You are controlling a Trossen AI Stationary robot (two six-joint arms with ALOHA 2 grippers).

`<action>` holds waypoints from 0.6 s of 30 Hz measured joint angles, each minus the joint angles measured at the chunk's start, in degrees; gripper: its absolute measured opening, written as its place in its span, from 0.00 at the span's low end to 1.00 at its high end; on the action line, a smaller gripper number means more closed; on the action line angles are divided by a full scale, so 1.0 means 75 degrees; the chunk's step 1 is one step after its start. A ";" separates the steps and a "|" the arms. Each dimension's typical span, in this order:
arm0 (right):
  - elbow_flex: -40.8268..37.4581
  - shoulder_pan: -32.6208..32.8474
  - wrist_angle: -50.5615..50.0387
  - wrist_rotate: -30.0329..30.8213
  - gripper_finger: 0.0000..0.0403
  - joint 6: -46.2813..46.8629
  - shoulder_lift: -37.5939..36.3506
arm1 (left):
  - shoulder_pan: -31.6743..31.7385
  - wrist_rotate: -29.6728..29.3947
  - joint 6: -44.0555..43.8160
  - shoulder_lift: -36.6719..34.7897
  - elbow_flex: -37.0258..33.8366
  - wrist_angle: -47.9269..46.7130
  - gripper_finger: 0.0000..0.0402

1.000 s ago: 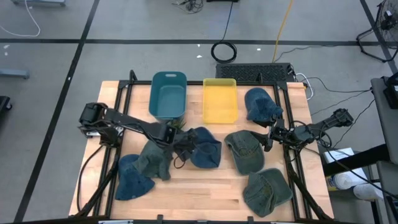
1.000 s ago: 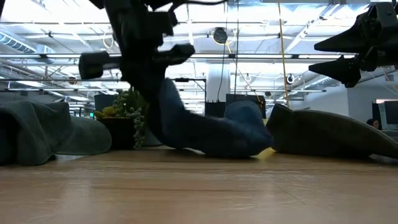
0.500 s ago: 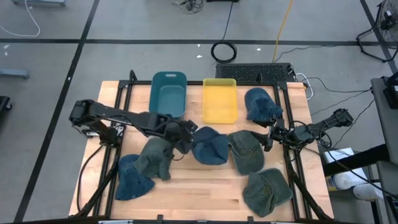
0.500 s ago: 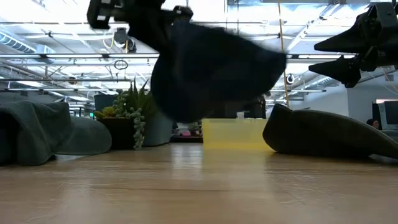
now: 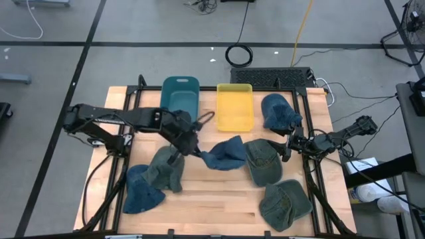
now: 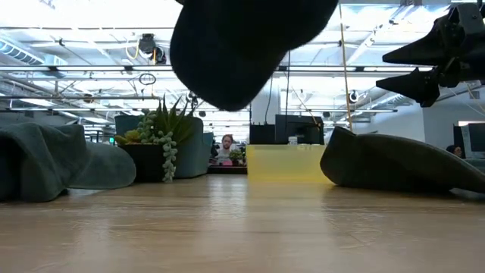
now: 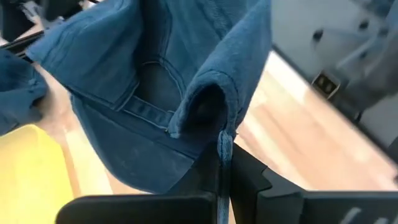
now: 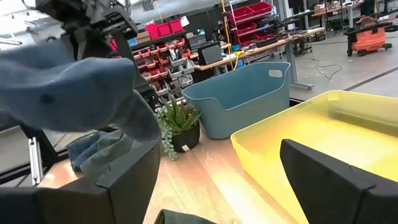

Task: Pick & Place hat
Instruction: Put the middle blue cap into the yellow bin

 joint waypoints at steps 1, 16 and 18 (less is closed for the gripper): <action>0.0000 0.0001 0.0001 0.0000 0.79 0.0000 -0.0004 | 0.0061 0.0124 -0.0212 -0.0038 0.0000 0.0054 0.03; 0.0001 0.0002 -0.0002 0.0000 0.79 -0.0001 -0.0001 | 0.0841 0.2351 -0.2418 -0.0581 -0.0162 0.1765 0.03; 0.0001 -0.0001 -0.0002 0.0000 0.79 -0.0001 -0.0001 | 0.0937 0.2450 -0.2717 -0.0717 -0.0439 0.2295 0.03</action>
